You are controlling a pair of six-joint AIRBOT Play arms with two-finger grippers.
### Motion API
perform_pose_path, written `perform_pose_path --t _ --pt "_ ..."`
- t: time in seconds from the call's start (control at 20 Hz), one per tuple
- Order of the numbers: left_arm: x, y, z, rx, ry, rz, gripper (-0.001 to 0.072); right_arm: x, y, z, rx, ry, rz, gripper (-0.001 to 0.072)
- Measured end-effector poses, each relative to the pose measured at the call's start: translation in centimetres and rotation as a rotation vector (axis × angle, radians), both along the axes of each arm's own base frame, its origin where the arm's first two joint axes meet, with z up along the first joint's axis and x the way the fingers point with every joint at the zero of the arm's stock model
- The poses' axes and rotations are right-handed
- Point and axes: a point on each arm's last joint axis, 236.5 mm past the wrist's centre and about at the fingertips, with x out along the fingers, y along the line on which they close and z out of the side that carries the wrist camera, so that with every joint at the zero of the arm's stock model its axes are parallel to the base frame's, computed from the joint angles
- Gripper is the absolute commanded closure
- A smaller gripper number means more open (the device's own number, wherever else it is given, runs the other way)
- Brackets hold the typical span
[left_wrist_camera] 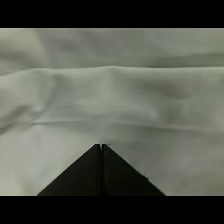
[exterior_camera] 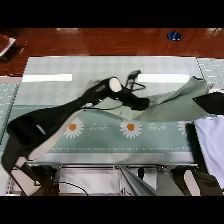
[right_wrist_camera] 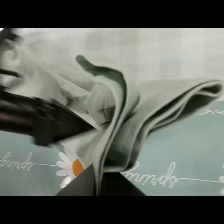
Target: Fold the shirts.
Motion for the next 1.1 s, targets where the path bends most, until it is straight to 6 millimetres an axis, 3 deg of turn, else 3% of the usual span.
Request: perform_pose_path --t 0.1,0.2,0.3,0.4,0.5,0.65,0.75,0.85,0.95,1.0,1.1 --pt "-2.8 -3.0 -0.8 0.006 0.034 -0.070 0.0692 -0.4 0.5 0.5 0.014 -0.014 0.006 0.0693" --pt "-4.8 -4.7 -1.0 0.008 0.049 -0.126 0.0691 -0.6 0.7 0.7 0.023 -0.021 0.007 0.0693" --pt "-4.0 -5.1 0.0 -0.006 0.047 -0.122 0.0691 -0.6 0.8 0.9 0.028 -0.024 0.005 0.0693" --pt "-1.3 -3.1 1.3 0.011 0.028 -0.103 0.0691 -0.5 0.8 1.0 0.036 -0.030 -0.007 0.0693" --pt "2.8 1.2 2.9 0.064 -0.014 -0.051 0.0691 -0.1 1.0 1.3 0.056 -0.037 -0.011 0.0693" --pt "8.4 11.0 6.0 0.190 -0.098 0.066 0.0691 1.3 2.8 1.0 0.115 -0.026 0.039 0.0693" --pt "10.4 18.2 8.9 0.257 -0.164 0.174 0.0690 2.7 5.1 0.4 0.152 -0.011 0.105 0.0693" --pt "10.7 24.9 11.9 0.289 -0.238 0.303 0.0690 4.7 8.5 -0.6 0.186 0.010 0.184 0.0693" --pt "8.9 29.9 14.1 0.289 -0.299 0.411 0.0690 7.1 12.3 -2.0 0.201 0.036 0.256 0.0693" --pt "7.4 32.0 14.4 0.299 -0.323 0.451 0.0690 8.3 14.6 -2.8 0.207 0.054 0.293 0.0693" --pt "4.3 34.4 14.2 0.295 -0.347 0.503 0.0690 10.9 18.8 -4.8 0.209 0.088 0.351 0.0693"
